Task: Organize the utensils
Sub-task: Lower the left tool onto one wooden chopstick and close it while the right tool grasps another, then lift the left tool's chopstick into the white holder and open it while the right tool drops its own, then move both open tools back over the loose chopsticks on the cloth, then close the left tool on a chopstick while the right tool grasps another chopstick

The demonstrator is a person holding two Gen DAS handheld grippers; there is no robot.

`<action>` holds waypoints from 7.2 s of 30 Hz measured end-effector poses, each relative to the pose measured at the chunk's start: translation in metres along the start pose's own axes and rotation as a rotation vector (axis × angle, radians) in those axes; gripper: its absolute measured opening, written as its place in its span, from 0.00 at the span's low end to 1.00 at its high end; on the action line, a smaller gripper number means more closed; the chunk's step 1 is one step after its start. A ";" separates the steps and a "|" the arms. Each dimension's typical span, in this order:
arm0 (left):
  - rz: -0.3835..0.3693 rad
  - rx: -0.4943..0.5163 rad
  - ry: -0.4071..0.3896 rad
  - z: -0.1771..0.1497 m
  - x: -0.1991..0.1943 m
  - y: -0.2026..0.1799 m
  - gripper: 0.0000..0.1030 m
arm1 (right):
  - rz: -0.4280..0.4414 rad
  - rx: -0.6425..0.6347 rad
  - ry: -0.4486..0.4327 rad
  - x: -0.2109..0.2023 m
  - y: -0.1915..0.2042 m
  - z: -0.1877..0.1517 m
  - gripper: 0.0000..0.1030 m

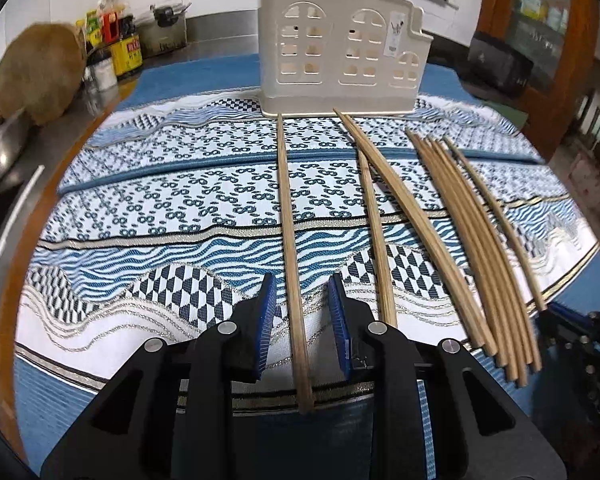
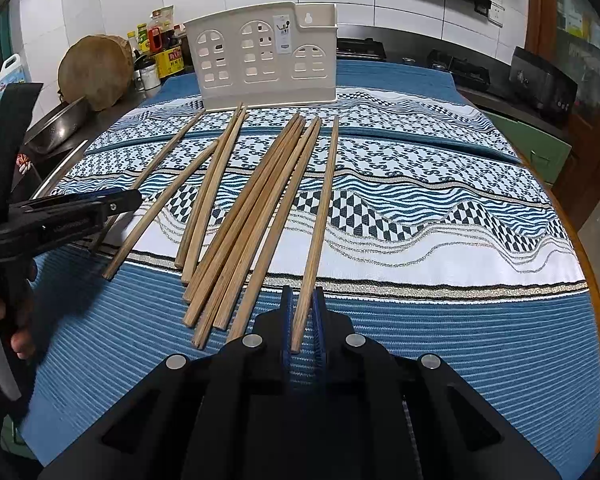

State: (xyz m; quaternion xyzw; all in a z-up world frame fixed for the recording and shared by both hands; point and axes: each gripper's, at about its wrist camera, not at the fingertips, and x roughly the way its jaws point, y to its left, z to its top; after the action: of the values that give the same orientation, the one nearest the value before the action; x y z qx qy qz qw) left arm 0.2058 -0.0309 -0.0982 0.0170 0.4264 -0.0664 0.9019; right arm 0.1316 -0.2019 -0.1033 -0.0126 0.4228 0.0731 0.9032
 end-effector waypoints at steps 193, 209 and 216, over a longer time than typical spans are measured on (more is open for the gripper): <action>-0.177 -0.022 0.003 -0.021 -0.012 -0.059 0.11 | 0.069 0.011 -0.001 -0.012 -0.006 -0.012 0.15; -0.120 -0.023 0.001 -0.007 -0.001 -0.066 0.11 | 0.068 0.026 -0.002 -0.005 -0.001 -0.002 0.20; -0.139 -0.020 0.022 0.002 0.006 -0.063 0.07 | 0.063 0.018 0.004 -0.001 -0.002 0.001 0.19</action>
State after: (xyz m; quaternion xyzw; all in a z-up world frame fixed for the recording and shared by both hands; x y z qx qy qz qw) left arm 0.2023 -0.0943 -0.0999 -0.0207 0.4370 -0.1244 0.8906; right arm 0.1321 -0.2035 -0.1015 0.0088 0.4256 0.0975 0.8996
